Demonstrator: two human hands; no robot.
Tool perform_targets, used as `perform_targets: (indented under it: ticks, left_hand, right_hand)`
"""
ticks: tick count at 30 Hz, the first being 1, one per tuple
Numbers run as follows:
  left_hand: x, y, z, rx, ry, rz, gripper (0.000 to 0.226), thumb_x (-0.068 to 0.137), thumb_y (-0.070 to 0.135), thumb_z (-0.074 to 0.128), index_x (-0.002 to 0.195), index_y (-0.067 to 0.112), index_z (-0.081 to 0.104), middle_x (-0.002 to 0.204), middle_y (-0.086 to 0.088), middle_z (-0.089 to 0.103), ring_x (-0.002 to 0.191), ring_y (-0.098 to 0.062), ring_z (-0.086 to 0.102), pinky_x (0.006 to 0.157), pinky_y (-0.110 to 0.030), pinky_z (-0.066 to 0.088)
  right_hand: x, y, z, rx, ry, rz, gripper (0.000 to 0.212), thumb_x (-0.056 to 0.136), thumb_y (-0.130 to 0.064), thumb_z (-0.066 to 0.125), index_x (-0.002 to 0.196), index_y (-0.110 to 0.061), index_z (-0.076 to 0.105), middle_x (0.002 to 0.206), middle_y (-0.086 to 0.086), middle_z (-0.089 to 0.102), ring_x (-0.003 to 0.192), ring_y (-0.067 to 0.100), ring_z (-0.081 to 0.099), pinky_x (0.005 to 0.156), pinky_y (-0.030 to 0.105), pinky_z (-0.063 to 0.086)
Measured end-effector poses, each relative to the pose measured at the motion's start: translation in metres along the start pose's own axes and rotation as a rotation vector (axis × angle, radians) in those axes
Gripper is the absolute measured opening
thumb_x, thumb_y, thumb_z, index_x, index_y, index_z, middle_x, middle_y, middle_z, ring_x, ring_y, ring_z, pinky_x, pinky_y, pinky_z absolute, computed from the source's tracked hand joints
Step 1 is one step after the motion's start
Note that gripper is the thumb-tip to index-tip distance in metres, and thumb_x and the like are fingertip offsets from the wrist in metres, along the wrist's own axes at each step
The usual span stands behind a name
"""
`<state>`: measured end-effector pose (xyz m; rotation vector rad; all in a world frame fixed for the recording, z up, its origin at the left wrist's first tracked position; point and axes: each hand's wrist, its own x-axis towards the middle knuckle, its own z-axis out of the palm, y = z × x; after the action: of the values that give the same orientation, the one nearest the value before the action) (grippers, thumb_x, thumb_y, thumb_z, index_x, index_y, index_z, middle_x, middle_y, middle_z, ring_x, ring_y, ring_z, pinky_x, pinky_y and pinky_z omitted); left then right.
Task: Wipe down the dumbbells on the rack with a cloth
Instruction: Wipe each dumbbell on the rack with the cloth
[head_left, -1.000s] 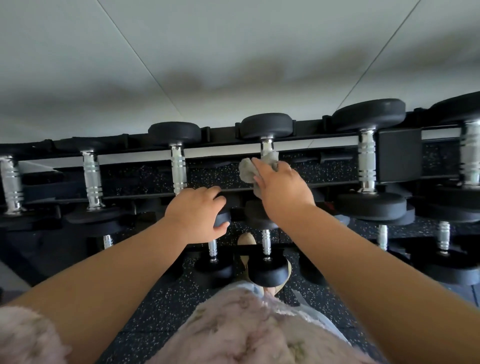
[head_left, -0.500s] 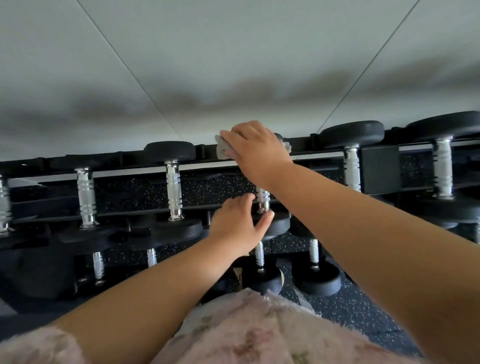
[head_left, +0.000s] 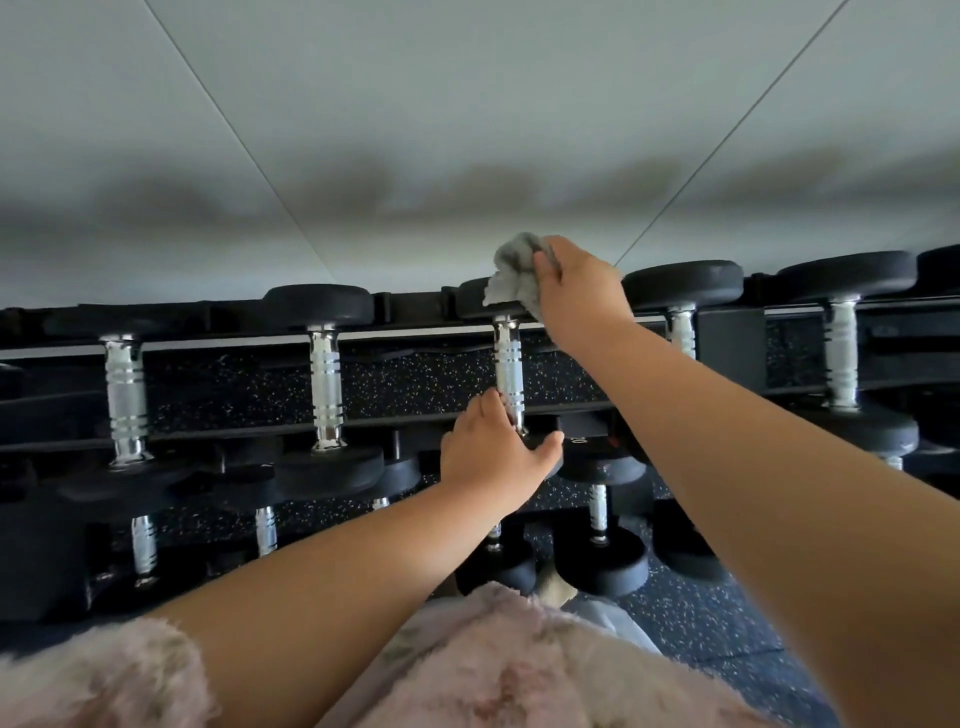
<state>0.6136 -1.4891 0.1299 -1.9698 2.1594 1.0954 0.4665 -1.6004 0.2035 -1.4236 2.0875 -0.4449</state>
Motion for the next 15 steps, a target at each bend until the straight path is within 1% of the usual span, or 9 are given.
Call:
perform_targets:
  ticks: [2,4,6,7,8,10,12,13,15]
  left_hand:
    - [0.002,0.008,0.001,-0.044,0.009,-0.093,0.061,0.083,0.074,0.059,0.115,0.023,0.049,0.114,0.007,0.052,0.114,-0.022,0.055,0.096,-0.044,0.044]
    - [0.005,0.018,0.002,-0.084,0.042,-0.195,0.056,0.083,0.069,0.061,0.114,0.023,0.054,0.116,0.006,0.059,0.116,-0.024,0.057,0.097,-0.045,0.044]
    - [0.007,0.023,0.002,-0.090,0.091,-0.234,0.053,0.085,0.065,0.061,0.114,0.022,0.056,0.116,0.005,0.062,0.114,-0.025,0.058,0.096,-0.044,0.044]
    - [0.006,0.024,0.003,-0.090,0.115,-0.228,0.051,0.086,0.064,0.061,0.113,0.021,0.056,0.113,0.005,0.063,0.111,-0.024,0.059,0.094,-0.043,0.044]
    - [0.005,0.024,0.004,-0.099,0.132,-0.215,0.048,0.087,0.063,0.061,0.111,0.021,0.056,0.110,0.005,0.063,0.108,-0.024,0.059,0.093,-0.042,0.044]
    - [0.004,0.022,0.006,-0.144,0.129,-0.217,0.045,0.087,0.062,0.060,0.105,0.022,0.056,0.103,0.006,0.063,0.101,-0.023,0.060,0.092,-0.041,0.048]
    - [0.006,0.023,0.003,-0.241,0.109,-0.290,0.043,0.084,0.067,0.055,0.098,0.026,0.057,0.094,0.009,0.064,0.095,-0.022,0.063,0.092,-0.044,0.052]
    - [0.008,0.025,0.001,-0.302,0.096,-0.347,0.043,0.083,0.070,0.052,0.096,0.029,0.057,0.091,0.010,0.065,0.093,-0.023,0.063,0.093,-0.046,0.053]
    - [0.012,0.032,-0.001,-0.354,0.084,-0.437,0.045,0.084,0.072,0.049,0.098,0.030,0.057,0.093,0.010,0.065,0.097,-0.024,0.062,0.096,-0.047,0.051]
  right_hand:
    - [-0.006,-0.016,0.009,-0.054,-0.037,-0.203,0.029,0.108,-0.043,0.040,0.125,-0.029,0.058,0.102,-0.002,0.064,0.083,0.015,0.065,0.072,0.035,0.061]
    - [-0.010,-0.025,0.016,-0.201,-0.087,-0.387,0.032,0.102,-0.048,0.049,0.128,-0.032,0.059,0.108,-0.003,0.061,0.093,0.015,0.059,0.080,0.034,0.055]
    - [-0.005,-0.021,0.017,-0.307,-0.099,-0.495,0.030,0.098,-0.045,0.057,0.123,-0.031,0.062,0.107,-0.003,0.059,0.097,0.018,0.057,0.082,0.034,0.051]
    - [-0.003,-0.017,0.013,-0.309,-0.108,-0.502,0.025,0.097,-0.043,0.059,0.118,-0.030,0.063,0.103,-0.004,0.058,0.094,0.018,0.058,0.080,0.034,0.051]
    - [-0.001,-0.011,0.009,-0.280,-0.123,-0.480,0.020,0.099,-0.043,0.059,0.113,-0.029,0.062,0.098,-0.005,0.058,0.090,0.016,0.058,0.078,0.033,0.052]
    - [0.001,0.004,0.001,-0.128,-0.135,-0.367,0.020,0.103,-0.044,0.055,0.111,-0.026,0.061,0.091,-0.006,0.062,0.079,0.013,0.062,0.071,0.031,0.056]
    - [0.002,0.016,-0.001,0.079,-0.136,-0.195,0.024,0.106,-0.045,0.049,0.112,-0.025,0.061,0.088,-0.003,0.066,0.073,0.013,0.065,0.064,0.030,0.058]
    - [0.004,0.021,0.001,0.134,-0.136,-0.120,0.026,0.108,-0.046,0.045,0.111,-0.024,0.060,0.087,-0.002,0.066,0.072,0.014,0.066,0.062,0.030,0.057]
    - [0.009,0.023,0.003,0.114,-0.121,-0.044,0.032,0.110,-0.046,0.039,0.105,-0.022,0.059,0.085,-0.001,0.065,0.073,0.016,0.064,0.061,0.029,0.053]
